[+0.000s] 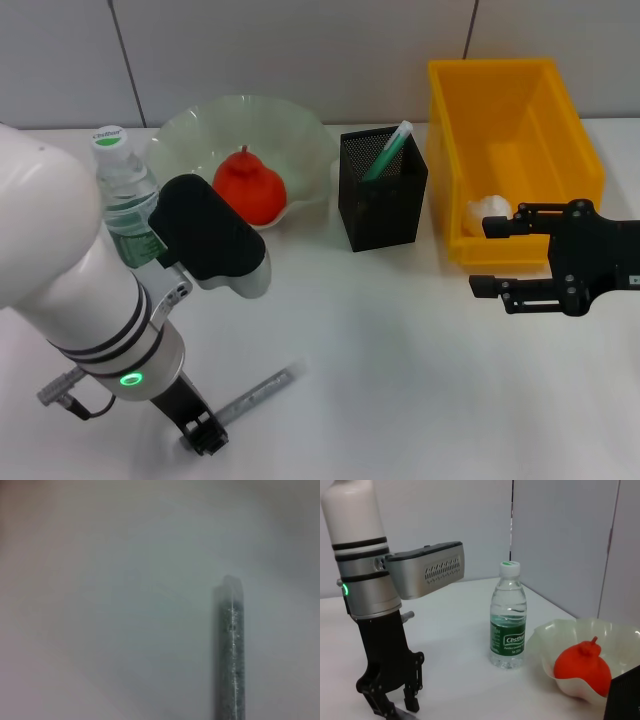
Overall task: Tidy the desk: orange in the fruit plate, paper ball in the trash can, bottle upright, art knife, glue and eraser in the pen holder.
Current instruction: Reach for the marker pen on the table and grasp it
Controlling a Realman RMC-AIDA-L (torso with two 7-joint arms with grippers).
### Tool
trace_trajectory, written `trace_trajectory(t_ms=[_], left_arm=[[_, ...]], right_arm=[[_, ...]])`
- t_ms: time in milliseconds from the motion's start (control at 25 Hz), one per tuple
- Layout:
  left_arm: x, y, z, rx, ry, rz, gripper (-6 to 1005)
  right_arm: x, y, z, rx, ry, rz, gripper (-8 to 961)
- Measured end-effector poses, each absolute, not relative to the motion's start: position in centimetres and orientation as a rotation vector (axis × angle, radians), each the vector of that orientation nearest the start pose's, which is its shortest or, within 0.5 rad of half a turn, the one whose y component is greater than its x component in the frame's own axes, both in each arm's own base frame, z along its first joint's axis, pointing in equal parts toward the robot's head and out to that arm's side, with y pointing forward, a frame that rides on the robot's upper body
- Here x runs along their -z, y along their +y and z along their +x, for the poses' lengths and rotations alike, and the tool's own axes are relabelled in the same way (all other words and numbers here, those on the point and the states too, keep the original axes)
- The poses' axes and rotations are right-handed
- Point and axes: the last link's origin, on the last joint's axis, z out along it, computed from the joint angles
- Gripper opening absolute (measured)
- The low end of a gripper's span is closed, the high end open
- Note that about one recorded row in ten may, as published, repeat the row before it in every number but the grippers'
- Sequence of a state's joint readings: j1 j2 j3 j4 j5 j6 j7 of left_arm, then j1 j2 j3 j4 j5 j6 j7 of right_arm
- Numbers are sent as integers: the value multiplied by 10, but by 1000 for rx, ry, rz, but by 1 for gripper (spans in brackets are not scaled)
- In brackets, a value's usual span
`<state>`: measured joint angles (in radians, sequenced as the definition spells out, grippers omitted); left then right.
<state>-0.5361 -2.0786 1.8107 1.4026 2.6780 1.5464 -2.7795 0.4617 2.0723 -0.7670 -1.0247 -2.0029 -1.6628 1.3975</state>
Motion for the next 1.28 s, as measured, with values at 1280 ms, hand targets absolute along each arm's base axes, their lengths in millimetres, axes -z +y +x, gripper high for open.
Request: trace_trajectory(t_ms=[1280], left_arm=[[59, 306, -180, -868, -776, -2600, 153]], right_arm=[[-37, 326, 255, -549, 269, -2769, 725]])
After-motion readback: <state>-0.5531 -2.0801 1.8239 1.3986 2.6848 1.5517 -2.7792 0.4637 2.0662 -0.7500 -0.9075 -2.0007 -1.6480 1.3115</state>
